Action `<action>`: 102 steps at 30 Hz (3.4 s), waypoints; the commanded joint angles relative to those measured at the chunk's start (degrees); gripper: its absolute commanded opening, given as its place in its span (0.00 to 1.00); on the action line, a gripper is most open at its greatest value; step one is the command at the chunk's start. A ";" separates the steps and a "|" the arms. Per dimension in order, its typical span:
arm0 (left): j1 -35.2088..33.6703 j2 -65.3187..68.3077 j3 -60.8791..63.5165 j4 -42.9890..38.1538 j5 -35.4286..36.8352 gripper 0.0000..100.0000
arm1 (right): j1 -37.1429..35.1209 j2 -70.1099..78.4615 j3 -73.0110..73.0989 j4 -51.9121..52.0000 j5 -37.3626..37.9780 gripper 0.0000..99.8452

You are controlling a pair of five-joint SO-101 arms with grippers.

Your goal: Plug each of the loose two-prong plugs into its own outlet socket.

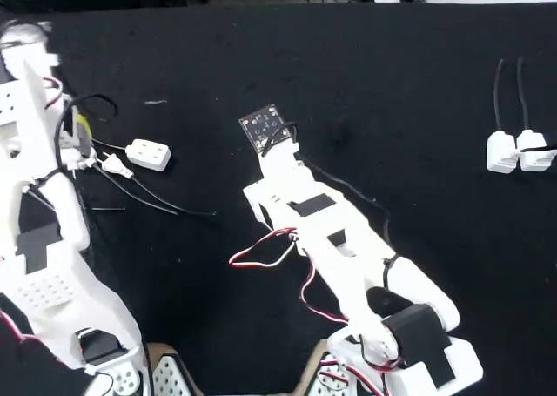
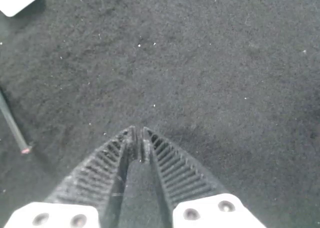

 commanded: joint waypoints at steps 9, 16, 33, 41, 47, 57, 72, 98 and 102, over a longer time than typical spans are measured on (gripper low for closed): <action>10.15 -5.71 9.36 0.62 -19.96 0.03 | 4.22 -0.13 -0.66 -1.49 -0.18 0.01; 20.70 -17.76 25.10 0.53 -22.68 0.03 | 4.31 -0.57 -0.66 -1.49 -0.18 0.01; 35.03 -23.74 53.67 -13.45 -23.47 0.03 | 15.21 -0.75 -1.71 -1.05 -7.56 0.01; 37.58 -23.74 60.88 -21.63 -23.47 0.10 | 15.47 -0.75 -1.80 -1.05 -7.47 0.01; 37.05 -24.26 62.11 -22.07 -23.82 0.24 | 15.30 -0.66 -1.80 -1.05 -7.47 0.01; 32.75 -24.35 52.70 -10.20 -23.65 0.24 | 15.30 -0.66 -1.71 -1.05 -7.47 0.01; 25.71 -24.26 71.78 -23.56 -20.40 0.21 | 15.21 -0.57 -1.89 -1.05 -7.47 0.01; 9.71 -24.35 64.66 -33.67 -21.98 0.20 | 15.21 -0.22 -1.89 -1.14 -7.47 0.01; 10.77 -25.41 65.36 -33.41 -17.93 0.20 | 15.21 -0.22 -1.71 -1.41 -7.47 0.01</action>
